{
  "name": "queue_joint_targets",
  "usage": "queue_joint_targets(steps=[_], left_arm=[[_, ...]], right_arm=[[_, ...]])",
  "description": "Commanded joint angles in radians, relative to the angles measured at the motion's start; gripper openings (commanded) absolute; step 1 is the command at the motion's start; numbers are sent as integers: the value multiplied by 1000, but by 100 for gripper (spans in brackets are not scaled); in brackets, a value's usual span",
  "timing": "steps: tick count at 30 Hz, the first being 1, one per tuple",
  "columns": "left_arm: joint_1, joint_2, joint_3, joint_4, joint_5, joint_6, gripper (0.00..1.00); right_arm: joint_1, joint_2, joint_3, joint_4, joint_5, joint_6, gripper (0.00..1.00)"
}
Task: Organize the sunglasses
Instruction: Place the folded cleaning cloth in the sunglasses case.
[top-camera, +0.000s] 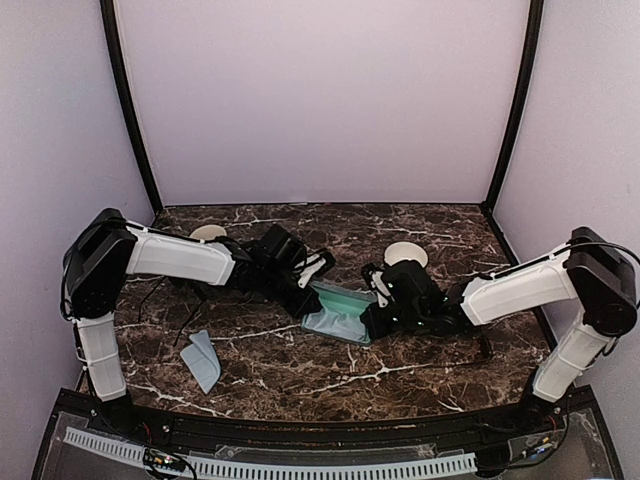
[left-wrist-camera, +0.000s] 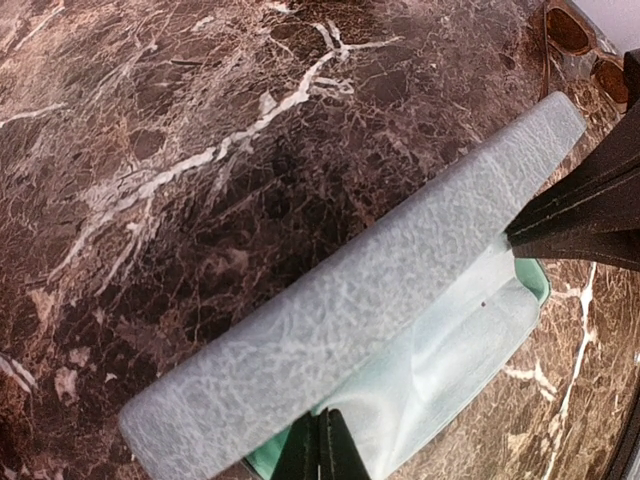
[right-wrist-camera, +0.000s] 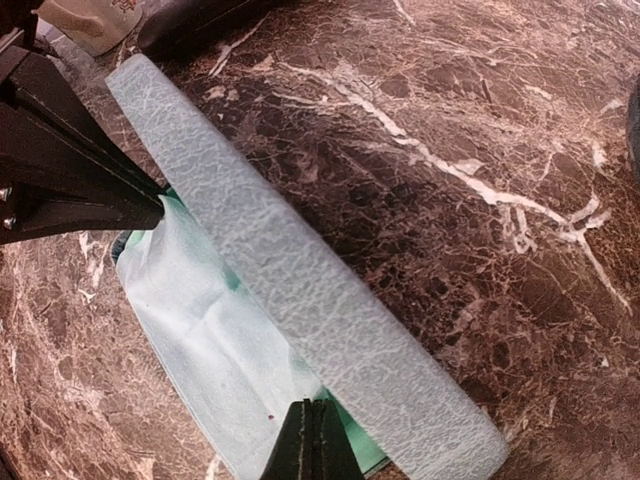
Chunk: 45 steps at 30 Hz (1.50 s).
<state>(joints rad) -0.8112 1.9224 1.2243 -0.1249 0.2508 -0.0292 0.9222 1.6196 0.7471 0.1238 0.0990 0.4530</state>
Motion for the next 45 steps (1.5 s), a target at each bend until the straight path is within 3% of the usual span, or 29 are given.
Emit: queue_joint_targets(steps=[1, 45], left_arm=[[6, -1, 23, -17, 13, 8, 0], [6, -12, 23, -12, 12, -15, 0]], right_arm=[[-6, 9, 29, 9, 20, -16, 0], [-5, -7, 37, -3, 69, -42, 0]])
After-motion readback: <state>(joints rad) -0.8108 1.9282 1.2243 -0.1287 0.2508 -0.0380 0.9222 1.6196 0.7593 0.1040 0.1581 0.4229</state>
